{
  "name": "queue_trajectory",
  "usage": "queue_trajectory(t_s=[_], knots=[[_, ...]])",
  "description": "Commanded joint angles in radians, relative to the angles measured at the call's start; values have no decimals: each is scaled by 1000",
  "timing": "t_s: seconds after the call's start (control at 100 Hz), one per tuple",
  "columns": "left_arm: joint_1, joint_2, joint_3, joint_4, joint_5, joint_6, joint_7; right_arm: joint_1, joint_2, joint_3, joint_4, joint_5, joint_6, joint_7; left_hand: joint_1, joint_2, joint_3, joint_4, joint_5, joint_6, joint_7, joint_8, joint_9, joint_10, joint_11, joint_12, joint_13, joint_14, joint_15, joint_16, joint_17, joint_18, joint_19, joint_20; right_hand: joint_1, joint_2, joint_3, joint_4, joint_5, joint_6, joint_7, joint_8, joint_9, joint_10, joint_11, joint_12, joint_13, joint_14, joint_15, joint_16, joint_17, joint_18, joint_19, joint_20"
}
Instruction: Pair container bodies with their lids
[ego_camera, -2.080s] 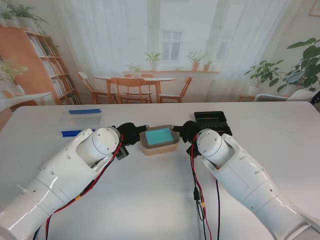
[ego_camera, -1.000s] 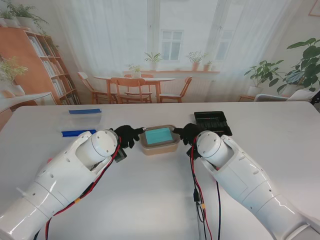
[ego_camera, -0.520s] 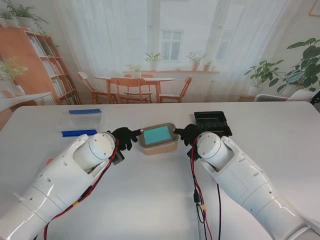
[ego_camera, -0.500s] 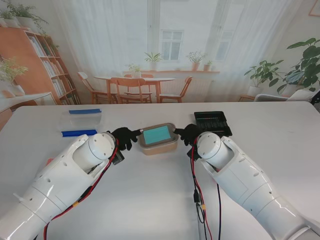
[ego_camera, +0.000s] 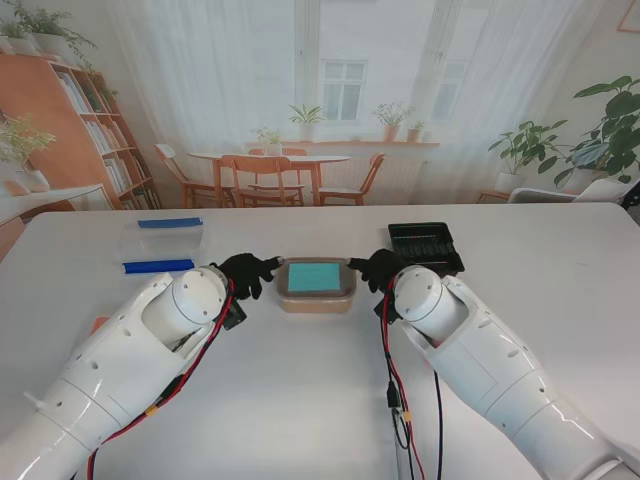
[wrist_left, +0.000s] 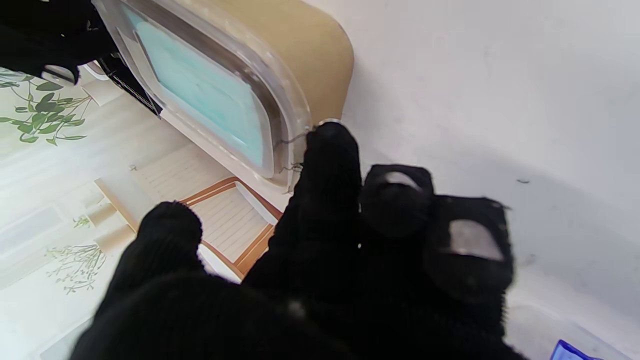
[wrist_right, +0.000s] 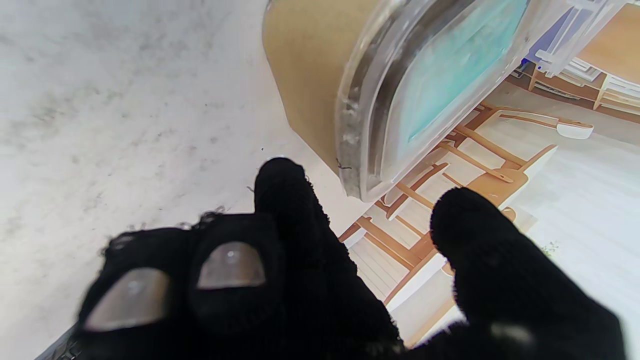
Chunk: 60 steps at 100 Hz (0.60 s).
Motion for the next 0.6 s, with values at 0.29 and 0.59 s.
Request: queue_trajectory(t_s=[0.29, 0.59], knots=[[7, -3, -7, 11, 2, -23, 7, -53, 1, 28, -45, -56, -62, -61, -14, -6, -16, 7, -19, 6, -9, -15, -8, 22, -5, -12, -34, 141, -28, -6, 25, -114, 216, 21, 74, -65, 8, -10, -161, -111, -77, 22, -325, 143, -86, -48, -398, 258, -224, 118, -314, -26, 32, 128], [9, -2, -4, 11, 4, -33, 4, -116, 15, 46, -90, -193, -166, -151, -7, -8, -14, 9, -15, 5, -7, -14, -10, 26, -10, -15, -40, 146, -36, -8, 17, -110, 210, 24, 265, -262, 34, -3, -326, -305, -20, 70, -668, 103, -191, -195, -757, 214, -548, 24, -775, 109, -289, 251]])
